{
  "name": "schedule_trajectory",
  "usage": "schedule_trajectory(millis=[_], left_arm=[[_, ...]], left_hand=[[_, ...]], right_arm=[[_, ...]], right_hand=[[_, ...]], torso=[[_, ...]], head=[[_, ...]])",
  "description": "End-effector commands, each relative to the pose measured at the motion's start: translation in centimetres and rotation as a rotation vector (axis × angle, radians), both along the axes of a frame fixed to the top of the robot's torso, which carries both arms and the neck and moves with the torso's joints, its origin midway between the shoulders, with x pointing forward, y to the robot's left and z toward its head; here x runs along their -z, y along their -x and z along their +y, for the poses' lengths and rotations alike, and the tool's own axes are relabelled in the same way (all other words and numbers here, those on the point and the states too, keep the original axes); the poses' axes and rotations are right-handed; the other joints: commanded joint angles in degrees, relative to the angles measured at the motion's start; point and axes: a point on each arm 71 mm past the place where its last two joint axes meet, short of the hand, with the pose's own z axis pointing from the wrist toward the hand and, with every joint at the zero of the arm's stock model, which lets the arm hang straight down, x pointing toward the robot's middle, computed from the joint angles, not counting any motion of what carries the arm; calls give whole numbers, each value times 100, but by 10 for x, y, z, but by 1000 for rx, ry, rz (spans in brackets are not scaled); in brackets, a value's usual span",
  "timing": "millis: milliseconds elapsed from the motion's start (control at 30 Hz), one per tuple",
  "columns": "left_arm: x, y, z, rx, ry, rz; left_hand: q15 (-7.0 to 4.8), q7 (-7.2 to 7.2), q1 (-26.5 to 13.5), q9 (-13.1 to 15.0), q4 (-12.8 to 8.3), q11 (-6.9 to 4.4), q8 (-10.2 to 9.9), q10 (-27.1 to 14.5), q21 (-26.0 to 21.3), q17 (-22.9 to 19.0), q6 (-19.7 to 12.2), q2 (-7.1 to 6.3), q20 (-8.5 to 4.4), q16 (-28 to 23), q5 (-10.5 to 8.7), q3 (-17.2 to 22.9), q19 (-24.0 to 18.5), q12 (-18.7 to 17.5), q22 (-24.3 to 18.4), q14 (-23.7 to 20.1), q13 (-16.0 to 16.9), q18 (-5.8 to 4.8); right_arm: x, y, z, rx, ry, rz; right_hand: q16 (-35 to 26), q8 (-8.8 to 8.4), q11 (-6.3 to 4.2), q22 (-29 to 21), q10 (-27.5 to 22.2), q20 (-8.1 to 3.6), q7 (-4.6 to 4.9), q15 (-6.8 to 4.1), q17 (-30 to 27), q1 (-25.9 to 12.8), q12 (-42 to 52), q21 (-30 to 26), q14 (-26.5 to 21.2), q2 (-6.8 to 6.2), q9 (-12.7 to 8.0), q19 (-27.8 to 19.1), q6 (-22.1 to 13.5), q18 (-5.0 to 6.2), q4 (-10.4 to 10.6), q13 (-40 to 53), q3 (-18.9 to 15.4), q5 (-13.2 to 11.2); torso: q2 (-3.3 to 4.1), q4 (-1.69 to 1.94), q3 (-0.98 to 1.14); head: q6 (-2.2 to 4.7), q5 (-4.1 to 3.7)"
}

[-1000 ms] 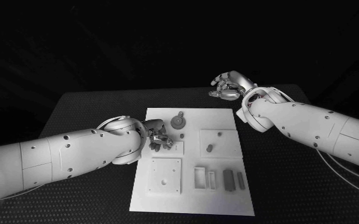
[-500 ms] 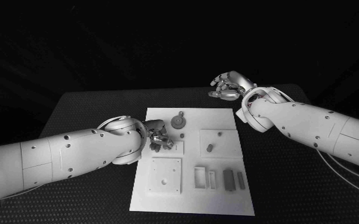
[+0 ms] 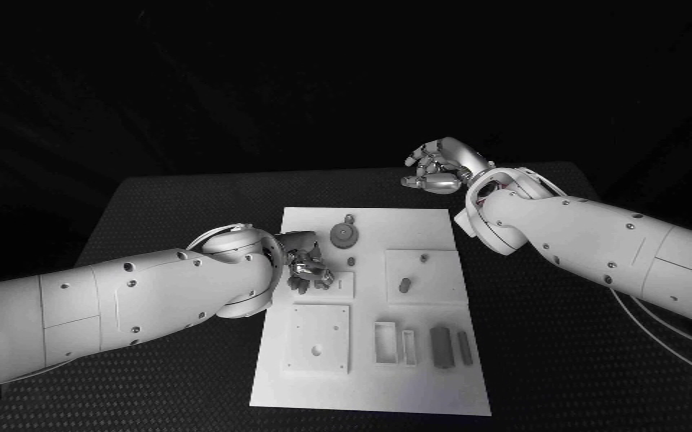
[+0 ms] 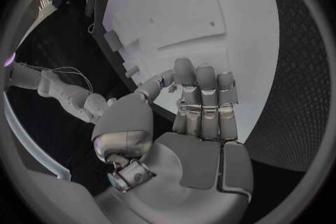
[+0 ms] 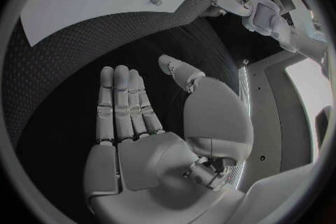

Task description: Assemble the parts on the task board

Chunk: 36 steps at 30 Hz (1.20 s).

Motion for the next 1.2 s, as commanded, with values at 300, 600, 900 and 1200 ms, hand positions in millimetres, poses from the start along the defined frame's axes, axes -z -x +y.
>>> schedule_trajectory(millis=[300,600,900,1200], left_arm=[[-1,1,1,-11,17,-43],[-1,1,3,-28,33,-60],[0,3,3,-28,37,-56],[3,4,2,-25,31,-42]], left_hand=[[-41,-563,55,3,39,-215,7,-185,-27,-25,618,-22,-448,48,-53,48,4,43,8,-12,9,-51],[-41,-571,72,20,26,-224,7,-173,-49,-29,647,-48,-448,79,-36,57,34,72,-3,4,20,-55],[-42,-573,68,25,34,-225,4,-173,-52,-32,654,-47,-448,87,-36,55,48,81,-4,7,23,-57],[-42,-570,61,30,51,-224,-11,-186,-65,-44,649,-45,-449,90,-71,54,61,85,-6,-1,23,-59]], right_arm=[[0,0,1,-12,2,7],[1,0,0,-10,1,10],[1,0,0,-10,1,11],[1,0,0,-10,1,12]], right_hand=[[-13,21,4,14,-49,57,28,3,-14,2,32,-41,-40,57,-7,3,-31,72,-15,-25,-40,48],[-7,27,6,27,-58,66,30,5,-25,-27,56,-60,-44,60,-10,7,-35,78,-5,-59,-57,81],[-5,29,6,35,-64,69,30,6,-31,-33,67,-70,-47,63,-12,8,-38,82,-8,-76,-66,97],[-3,31,7,41,-69,72,31,7,-37,-34,77,-79,-50,65,-14,9,-41,86,-12,-91,-71,107]], torso=[[-1,-3,0],[-3,-2,3],[0,-2,3],[0,-4,5]], head=[[17,4],[22,6],[19,11],[22,16]])
